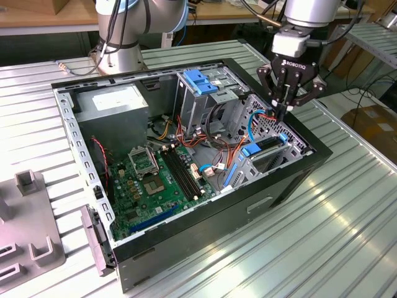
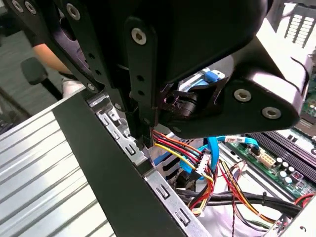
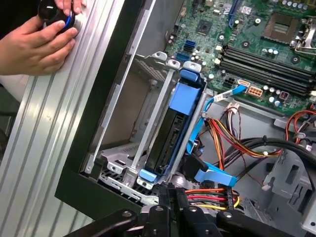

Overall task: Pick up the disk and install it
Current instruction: 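Insert the first disk wire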

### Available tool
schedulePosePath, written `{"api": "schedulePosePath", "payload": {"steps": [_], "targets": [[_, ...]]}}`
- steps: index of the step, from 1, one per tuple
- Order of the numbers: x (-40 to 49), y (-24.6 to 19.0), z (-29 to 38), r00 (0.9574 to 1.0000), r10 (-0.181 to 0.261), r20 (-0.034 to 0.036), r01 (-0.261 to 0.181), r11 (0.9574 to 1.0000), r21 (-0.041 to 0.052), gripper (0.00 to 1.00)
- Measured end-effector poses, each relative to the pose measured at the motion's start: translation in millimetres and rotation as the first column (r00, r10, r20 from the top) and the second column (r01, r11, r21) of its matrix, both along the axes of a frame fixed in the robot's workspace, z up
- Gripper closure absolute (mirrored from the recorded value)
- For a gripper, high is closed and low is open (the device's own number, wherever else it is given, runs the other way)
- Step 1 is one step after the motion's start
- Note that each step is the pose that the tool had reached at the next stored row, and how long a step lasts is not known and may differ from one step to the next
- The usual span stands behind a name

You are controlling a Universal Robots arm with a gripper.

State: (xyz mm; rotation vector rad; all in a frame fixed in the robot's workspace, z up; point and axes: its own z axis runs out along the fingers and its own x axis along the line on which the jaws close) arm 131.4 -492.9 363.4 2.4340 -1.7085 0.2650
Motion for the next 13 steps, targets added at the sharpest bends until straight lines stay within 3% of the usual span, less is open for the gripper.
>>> {"api": "schedulePosePath", "payload": {"steps": [2, 4, 6, 8, 13], "targets": [[0.0, 0.0, -0.1, 0.9988, -0.049, 0.0001, 0.049, 0.9988, -0.0010, 0.84], [0.0, 0.0, -0.1, 0.9946, -0.103, 0.0001, 0.103, 0.9946, -0.0031, 0.84], [0.0, 0.0, -0.2, 0.9914, -0.131, 0.0003, 0.131, 0.9914, -0.0045, 0.84], [0.0, 0.0, -0.4, 0.9855, -0.170, 0.0008, 0.170, 0.9855, -0.0072, 0.84], [0.0, 0.0, -1.2, 0.9619, -0.274, 0.0031, 0.274, 0.9617, -0.0174, 0.84]]}}
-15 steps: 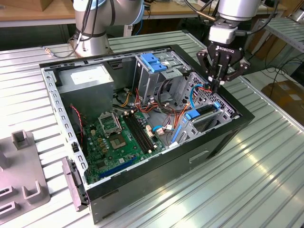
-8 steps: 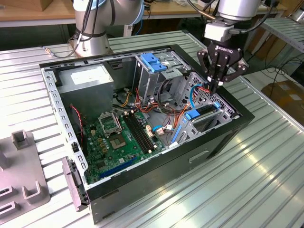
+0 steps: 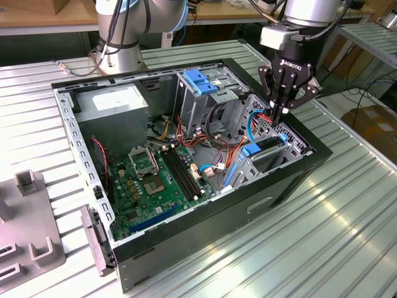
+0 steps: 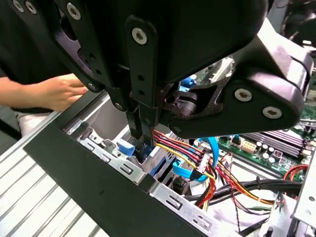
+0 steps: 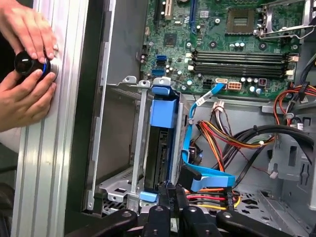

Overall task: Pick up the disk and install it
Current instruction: 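Insert the first disk wire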

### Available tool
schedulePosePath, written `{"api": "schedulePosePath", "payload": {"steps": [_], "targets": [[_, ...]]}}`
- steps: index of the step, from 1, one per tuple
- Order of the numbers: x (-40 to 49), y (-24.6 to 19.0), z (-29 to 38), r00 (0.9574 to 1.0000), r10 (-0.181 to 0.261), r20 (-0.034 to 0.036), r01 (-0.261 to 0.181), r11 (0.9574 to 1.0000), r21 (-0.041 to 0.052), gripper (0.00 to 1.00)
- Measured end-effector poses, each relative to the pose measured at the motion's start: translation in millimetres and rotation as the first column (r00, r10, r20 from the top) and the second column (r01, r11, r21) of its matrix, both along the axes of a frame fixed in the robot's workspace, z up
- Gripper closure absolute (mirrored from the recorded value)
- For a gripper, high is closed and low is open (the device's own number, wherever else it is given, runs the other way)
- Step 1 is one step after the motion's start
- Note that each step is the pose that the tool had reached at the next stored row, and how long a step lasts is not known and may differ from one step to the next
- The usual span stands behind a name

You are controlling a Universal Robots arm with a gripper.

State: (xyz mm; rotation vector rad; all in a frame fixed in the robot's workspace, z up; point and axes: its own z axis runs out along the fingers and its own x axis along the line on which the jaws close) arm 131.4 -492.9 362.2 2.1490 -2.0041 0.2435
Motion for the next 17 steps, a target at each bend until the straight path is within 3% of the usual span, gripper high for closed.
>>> {"api": "schedulePosePath", "payload": {"steps": [2, 8, 10, 11, 12, 13, 14, 17], "targets": [[0.0, -0.1, -0.7, 0.9992, -0.041, 0.0002, 0.041, 0.9991, -0.0065, 0.84], [0.0, -1.2, -1.1, 0.9990, -0.045, 0.0002, 0.045, 0.9990, -0.0075, 0.84], [0.0, -2.8, -1.2, 0.9990, -0.045, -0.0001, 0.045, 0.9990, -0.0002, 0.84], [0.0, -4.0, -1.2, 0.9990, -0.045, -0.0006, 0.045, 0.9989, 0.0105, 0.84], [0.0, -6.2, -1.2, 0.9990, -0.045, -0.0011, 0.045, 0.9988, 0.0217, 0.84], [0.0, -11.7, -1.3, 0.9990, -0.045, -0.0014, 0.045, 0.9986, 0.0275, 0.84], [0.0, -13.8, -1.3, 0.9990, -0.045, -0.0016, 0.045, 0.9984, 0.0329, 0.84], [-0.1, -20.3, -1.3, 0.9990, -0.045, -0.0020, 0.045, 0.9982, 0.0407, 0.84]]}}
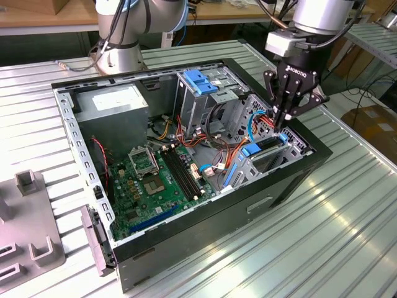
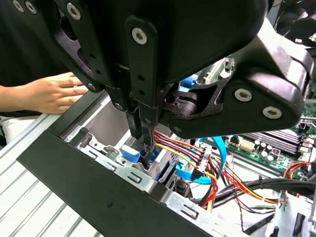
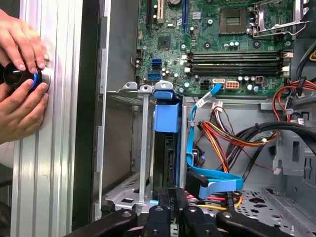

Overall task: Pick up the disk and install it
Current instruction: 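Insert the first disk wire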

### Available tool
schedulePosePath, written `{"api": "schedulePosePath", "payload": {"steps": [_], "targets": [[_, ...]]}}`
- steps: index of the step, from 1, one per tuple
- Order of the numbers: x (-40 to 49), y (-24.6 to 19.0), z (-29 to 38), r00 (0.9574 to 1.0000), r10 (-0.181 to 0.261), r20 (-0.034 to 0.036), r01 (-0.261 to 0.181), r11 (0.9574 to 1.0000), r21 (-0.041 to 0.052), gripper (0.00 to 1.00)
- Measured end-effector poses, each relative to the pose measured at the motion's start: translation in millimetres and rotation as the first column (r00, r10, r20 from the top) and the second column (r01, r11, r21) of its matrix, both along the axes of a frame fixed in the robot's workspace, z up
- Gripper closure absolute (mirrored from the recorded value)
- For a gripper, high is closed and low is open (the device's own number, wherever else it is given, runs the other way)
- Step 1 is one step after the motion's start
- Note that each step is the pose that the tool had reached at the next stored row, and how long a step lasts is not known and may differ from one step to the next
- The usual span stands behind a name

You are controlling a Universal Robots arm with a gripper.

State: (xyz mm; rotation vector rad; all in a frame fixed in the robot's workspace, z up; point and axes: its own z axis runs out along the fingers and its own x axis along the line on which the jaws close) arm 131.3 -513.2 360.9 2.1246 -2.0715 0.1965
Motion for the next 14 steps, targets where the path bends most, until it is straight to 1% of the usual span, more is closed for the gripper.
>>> {"api": "schedulePosePath", "payload": {"steps": [1, 2, 5, 8, 9, 11, 12, 14], "targets": [[0.0, -2.4, -0.1, 1.0000, 0.000, 0.0000, 0.000, 1.0000, 0.0072, 0.84], [-0.1, -3.4, -0.2, 1.0000, 0.000, 0.0000, 0.000, 0.9999, 0.0102, 0.84], [-3.6, -3.4, -1.2, 1.0000, -0.001, 0.0012, 0.001, 0.9999, 0.0112, 0.84], [-3.7, -3.5, -2.7, 0.9998, -0.022, 0.0013, 0.022, 0.9997, 0.0125, 0.84], [-4.4, -4.9, -3.2, 0.9998, -0.022, 0.0011, 0.022, 0.9996, 0.0173, 0.84], [-5.1, -8.0, -3.8, 0.9998, -0.022, 0.0010, 0.022, 0.9995, 0.0224, 0.84], [-5.4, -9.0, -4.3, 0.9998, -0.022, 0.0009, 0.022, 0.9994, 0.0279, 0.84], [-5.4, -9.4, -5.1, 0.9998, -0.022, 0.0007, 0.022, 0.9985, 0.0505, 0.84]]}}
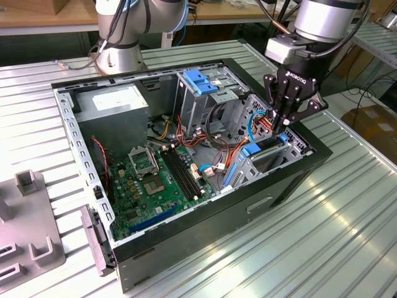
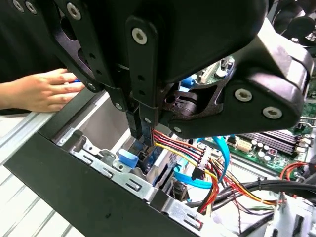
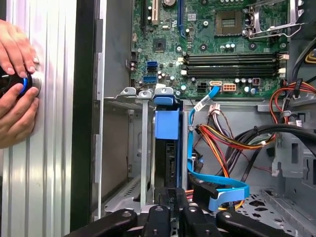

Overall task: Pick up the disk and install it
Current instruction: 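Insert the first disk wire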

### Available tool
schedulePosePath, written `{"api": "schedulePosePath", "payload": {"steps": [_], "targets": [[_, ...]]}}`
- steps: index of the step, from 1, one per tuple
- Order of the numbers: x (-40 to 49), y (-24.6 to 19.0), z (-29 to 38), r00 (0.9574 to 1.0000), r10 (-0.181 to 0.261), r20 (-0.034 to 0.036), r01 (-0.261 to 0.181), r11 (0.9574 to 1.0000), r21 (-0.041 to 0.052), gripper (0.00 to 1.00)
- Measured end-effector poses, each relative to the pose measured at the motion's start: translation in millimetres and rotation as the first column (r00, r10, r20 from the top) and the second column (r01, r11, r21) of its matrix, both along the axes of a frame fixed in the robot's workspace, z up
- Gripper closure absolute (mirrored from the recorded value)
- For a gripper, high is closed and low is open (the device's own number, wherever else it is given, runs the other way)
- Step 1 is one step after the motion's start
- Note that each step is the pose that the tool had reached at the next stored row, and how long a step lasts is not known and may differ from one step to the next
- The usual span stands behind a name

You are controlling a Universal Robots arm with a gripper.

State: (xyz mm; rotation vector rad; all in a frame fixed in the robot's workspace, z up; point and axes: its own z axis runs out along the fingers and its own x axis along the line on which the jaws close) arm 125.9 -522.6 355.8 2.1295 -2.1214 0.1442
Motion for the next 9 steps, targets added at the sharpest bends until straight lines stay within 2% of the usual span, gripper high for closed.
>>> {"api": "schedulePosePath", "payload": {"steps": [1, 2, 4, 7, 9], "targets": [[-0.1, -1.3, -0.2, 1.0000, 0.000, -0.0001, 0.000, 0.9999, 0.0114, 0.84], [-0.4, -3.4, -0.4, 1.0000, 0.000, -0.0001, 0.000, 0.9999, 0.0135, 0.84], [-0.8, -6.2, -0.7, 1.0000, 0.000, 0.0002, 0.000, 0.9999, 0.0142, 0.84], [-2.9, -7.2, -2.3, 1.0000, 0.000, 0.0046, 0.000, 0.9999, 0.0146, 0.84], [-3.0, -7.3, -4.1, 1.0000, 0.000, 0.0046, 0.000, 0.9999, 0.0148, 0.84]]}}
